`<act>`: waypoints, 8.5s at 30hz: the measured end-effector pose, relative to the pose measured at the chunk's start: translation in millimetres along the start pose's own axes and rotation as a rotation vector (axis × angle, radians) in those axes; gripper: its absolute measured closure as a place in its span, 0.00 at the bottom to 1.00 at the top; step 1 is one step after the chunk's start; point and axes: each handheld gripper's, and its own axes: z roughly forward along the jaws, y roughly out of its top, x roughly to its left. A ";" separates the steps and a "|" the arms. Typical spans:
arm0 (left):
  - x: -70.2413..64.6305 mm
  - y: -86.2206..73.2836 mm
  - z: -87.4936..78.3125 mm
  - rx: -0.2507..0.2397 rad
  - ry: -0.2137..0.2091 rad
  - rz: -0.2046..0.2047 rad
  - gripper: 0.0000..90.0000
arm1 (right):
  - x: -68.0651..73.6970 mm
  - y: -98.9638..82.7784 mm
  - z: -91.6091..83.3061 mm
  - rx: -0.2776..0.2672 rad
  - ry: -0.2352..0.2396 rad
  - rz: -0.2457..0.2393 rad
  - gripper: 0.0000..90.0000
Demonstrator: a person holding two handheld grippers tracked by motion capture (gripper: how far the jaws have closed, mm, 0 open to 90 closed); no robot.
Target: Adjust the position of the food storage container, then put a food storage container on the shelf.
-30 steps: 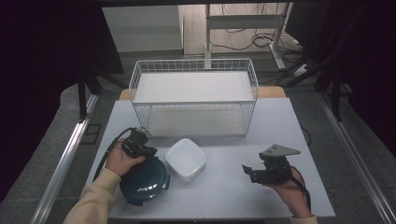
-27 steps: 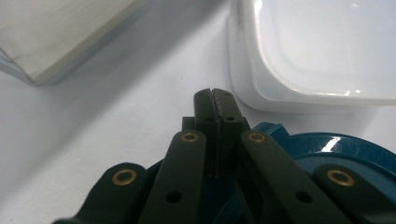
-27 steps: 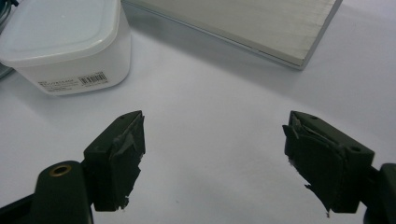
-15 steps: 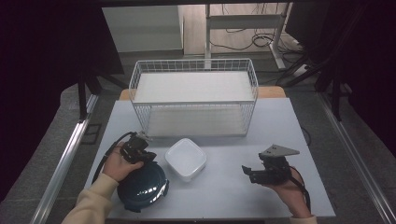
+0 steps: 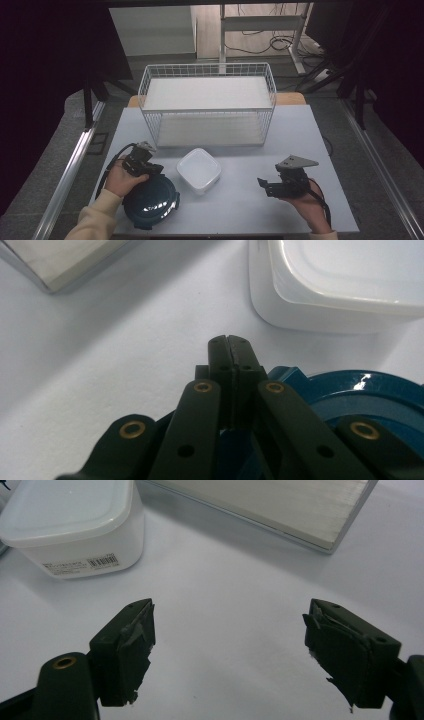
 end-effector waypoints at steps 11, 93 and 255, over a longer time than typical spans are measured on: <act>-11.4 -10.6 -60.7 -0.163 0.079 -0.119 0.53 | 8.5 4.2 -1.9 -0.028 0.028 0.008 0.22; 6.0 -112.3 -77.6 -0.270 -0.164 -0.355 0.15 | 188.1 27.5 57.4 0.041 0.258 0.228 0.12; -56.7 112.8 -80.3 -0.322 -0.426 -0.434 0.39 | 24.0 152.1 -9.7 -0.020 0.391 0.559 0.46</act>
